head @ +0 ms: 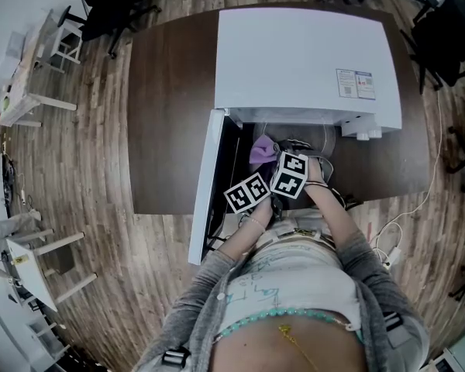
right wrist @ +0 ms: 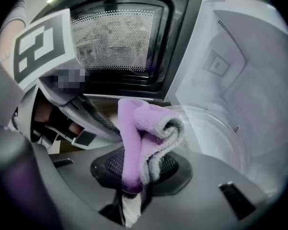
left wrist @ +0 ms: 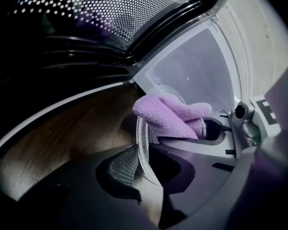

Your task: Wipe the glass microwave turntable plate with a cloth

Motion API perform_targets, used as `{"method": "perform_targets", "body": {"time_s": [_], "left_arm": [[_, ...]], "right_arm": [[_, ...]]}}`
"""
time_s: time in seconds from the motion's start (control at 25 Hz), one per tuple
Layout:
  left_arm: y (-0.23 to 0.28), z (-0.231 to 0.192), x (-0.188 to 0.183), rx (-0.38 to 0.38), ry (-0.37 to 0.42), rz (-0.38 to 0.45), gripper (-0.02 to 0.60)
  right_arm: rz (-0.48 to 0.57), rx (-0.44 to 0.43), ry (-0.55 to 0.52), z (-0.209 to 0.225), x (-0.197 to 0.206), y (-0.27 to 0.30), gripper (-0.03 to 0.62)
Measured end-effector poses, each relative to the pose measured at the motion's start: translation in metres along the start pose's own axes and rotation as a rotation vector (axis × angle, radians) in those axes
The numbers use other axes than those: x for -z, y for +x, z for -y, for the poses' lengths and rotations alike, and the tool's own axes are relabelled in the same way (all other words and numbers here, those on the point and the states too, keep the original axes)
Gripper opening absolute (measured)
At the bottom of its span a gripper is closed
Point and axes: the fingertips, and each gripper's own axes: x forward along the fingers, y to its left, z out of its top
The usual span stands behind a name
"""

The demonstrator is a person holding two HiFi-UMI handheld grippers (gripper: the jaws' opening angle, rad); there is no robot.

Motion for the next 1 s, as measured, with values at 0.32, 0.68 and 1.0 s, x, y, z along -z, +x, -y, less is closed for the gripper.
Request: {"method": "perform_targets", "body": {"time_s": [0.32,0.68,1.0], "left_arm": [[0.0,0.0,0.001,-0.005,0.003,0.003,0.063],[0.0,0.0,0.0,-0.006,0.004,0.003,0.063],[0.0,0.0,-0.001,-0.007,0.007,0.006,0.063]], "right_arm": [[0.024,0.009,-0.008,0.012,-0.014,0.002,0.107],[0.057,0.046,-0.007,0.031,-0.03,0.001,0.107],[0.084,0.075,0.026,0.048,-0.036,-0.002,0.107]]}}
